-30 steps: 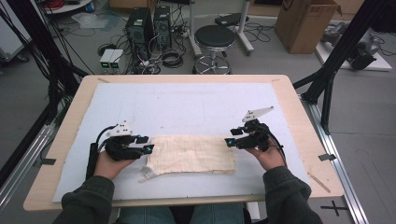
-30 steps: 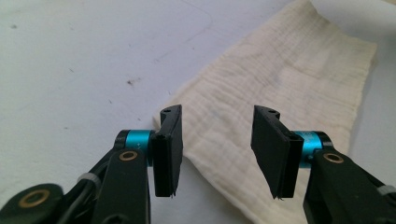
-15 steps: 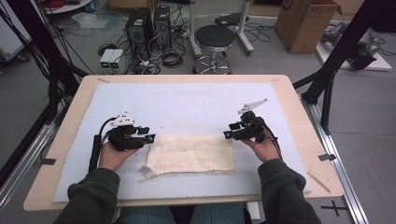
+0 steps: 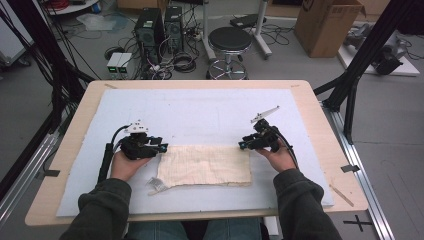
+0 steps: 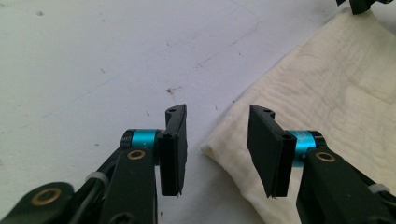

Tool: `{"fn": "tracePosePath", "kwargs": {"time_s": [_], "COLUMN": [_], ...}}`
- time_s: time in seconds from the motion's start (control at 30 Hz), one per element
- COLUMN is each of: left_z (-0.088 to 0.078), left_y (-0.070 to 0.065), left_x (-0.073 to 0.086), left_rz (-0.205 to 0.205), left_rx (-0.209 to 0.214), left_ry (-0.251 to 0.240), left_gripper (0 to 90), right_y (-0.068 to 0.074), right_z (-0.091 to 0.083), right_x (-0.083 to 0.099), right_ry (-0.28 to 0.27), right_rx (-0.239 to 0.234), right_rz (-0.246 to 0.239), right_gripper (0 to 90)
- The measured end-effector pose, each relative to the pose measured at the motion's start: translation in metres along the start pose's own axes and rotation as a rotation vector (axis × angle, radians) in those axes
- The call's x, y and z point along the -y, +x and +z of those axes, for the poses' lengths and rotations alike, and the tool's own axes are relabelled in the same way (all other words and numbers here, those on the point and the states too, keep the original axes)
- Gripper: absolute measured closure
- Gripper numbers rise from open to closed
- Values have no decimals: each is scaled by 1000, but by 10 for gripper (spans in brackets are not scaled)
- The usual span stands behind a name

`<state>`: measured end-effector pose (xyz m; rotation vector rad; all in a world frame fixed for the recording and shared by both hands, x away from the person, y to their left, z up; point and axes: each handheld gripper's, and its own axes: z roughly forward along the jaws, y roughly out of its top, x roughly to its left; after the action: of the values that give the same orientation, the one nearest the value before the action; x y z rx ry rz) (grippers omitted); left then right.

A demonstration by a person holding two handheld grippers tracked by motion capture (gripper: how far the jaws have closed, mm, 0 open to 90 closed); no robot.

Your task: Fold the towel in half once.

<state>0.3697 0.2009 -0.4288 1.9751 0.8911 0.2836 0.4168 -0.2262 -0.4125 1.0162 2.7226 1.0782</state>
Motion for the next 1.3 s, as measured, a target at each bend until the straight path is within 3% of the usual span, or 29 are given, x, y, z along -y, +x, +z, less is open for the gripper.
{"fn": "tracePosePath", "kwargs": {"time_s": [0.27,0.53,0.93,1.3], "left_z": [4,7,12,15], "left_y": [1,2,1,0], "left_x": [2,3,4,5], "left_rz": [7,12,35,61], "left_rx": [-7,-4,10,15], "left_ry": [37,58,76,84], "left_gripper": [583,610,669,833], "right_y": [2,0,2,0], "right_z": [7,10,10,10], "right_x": [2,11,12,12], "right_ry": [70,51,61,63], "right_rx": [21,19,5,-28], "right_rz": [-26,-7,-33,-23], "right_gripper": [651,661,713,784]}}
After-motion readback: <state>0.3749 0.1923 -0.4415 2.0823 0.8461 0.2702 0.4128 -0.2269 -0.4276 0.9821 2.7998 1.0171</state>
